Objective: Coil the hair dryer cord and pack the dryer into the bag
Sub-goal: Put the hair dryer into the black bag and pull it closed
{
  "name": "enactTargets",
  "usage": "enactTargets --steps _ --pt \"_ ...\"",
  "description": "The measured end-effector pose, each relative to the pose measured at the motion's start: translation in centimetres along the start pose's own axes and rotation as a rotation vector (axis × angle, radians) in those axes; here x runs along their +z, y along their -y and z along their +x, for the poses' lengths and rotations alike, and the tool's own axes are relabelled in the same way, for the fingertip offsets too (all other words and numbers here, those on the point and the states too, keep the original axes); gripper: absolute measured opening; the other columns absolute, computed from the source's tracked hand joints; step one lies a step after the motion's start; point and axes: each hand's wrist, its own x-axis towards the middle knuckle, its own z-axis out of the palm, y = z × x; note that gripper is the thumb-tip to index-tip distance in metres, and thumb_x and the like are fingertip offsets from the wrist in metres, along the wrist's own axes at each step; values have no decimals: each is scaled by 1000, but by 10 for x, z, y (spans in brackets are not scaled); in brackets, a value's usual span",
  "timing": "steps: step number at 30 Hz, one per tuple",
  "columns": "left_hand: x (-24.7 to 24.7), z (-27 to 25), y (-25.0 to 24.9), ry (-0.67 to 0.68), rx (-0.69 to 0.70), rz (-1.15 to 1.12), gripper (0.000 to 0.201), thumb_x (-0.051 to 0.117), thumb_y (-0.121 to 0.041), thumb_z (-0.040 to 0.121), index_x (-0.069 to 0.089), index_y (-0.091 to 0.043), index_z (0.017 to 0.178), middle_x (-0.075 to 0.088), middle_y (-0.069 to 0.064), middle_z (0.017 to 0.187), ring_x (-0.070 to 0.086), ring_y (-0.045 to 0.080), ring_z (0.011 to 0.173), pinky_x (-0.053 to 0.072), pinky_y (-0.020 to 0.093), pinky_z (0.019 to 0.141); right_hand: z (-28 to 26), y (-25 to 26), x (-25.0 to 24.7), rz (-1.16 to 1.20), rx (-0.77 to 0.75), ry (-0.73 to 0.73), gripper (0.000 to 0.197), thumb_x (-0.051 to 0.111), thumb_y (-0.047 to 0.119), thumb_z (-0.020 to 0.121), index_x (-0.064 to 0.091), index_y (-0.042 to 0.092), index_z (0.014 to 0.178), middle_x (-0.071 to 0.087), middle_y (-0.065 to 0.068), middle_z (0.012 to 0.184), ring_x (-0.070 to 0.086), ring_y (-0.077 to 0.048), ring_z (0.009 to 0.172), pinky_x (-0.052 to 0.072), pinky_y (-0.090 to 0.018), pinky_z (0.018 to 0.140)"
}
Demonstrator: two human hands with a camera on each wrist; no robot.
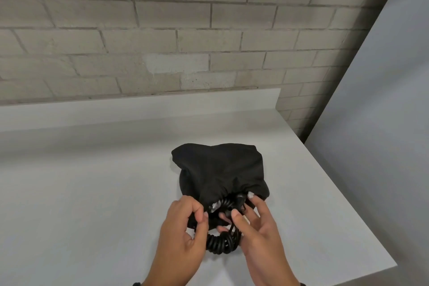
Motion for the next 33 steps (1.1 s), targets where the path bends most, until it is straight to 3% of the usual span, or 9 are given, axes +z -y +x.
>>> enactTargets --steps 6,9,12,17,20,24,26,30,33 --pt "6 -5 11 56 380 242 29 54 -7 79 32 -25 73 42 -15 77 42 9 74 39 26 64 7 -5 -4 -25 13 -189 8 59 -7 90 59 -2 96 69 -28 92 72 -40 71 60 -34 60" --pt "8 -12 17 77 473 276 25 57 -6 79 39 -22 75 48 -9 82 50 14 79 45 22 72 11 -7 -5 -33 31 -248 13 55 -12 89 62 -3 83 69 -23 72 67 -29 58 56 -30 58" --pt "8 -23 16 78 528 303 20 53 -6 85 46 -19 73 52 -1 82 52 15 79 42 12 79 19 -6 -5 11 46 -355 16 52 -11 90 62 -3 81 62 -17 73 58 -27 66 51 -32 66" --pt "10 -32 6 127 465 321 31 26 -23 103 38 -27 75 50 -13 97 56 -1 91 44 7 79 25 -8 12 34 46 -459 12 49 1 96 58 6 89 58 -13 81 53 -28 77 50 -36 74" --pt "6 -28 3 53 311 211 24 39 -13 89 46 -28 72 61 -11 97 61 0 96 45 9 80 19 -23 24 33 30 -295 17 51 -4 92 59 10 98 65 -18 97 60 -26 83 49 -33 72" --pt "-10 -12 5 -78 162 51 20 50 -14 81 53 -34 78 68 -14 97 66 4 88 51 15 70 14 -40 22 -86 106 188 53 63 2 74 52 15 123 72 -8 112 66 -17 107 51 -27 92" --pt "-16 -7 7 -68 141 44 32 54 -8 83 53 -39 85 66 -19 100 66 3 92 54 16 70 13 -42 16 -294 117 353 52 65 5 80 45 17 127 68 -4 120 63 -8 114 48 -24 100" --pt "-19 -10 5 65 147 92 45 52 0 82 53 -44 93 61 -27 106 61 -4 105 48 5 82 23 -43 7 -841 -151 296 24 60 21 92 51 31 112 57 0 118 58 -6 108 47 -20 98" --pt "-25 -16 6 192 84 160 41 48 -7 83 52 -47 89 62 -24 104 59 -7 107 39 -1 87 30 -44 2 -1133 -414 189 19 57 23 94 59 21 113 53 3 112 54 -6 95 43 -8 81"
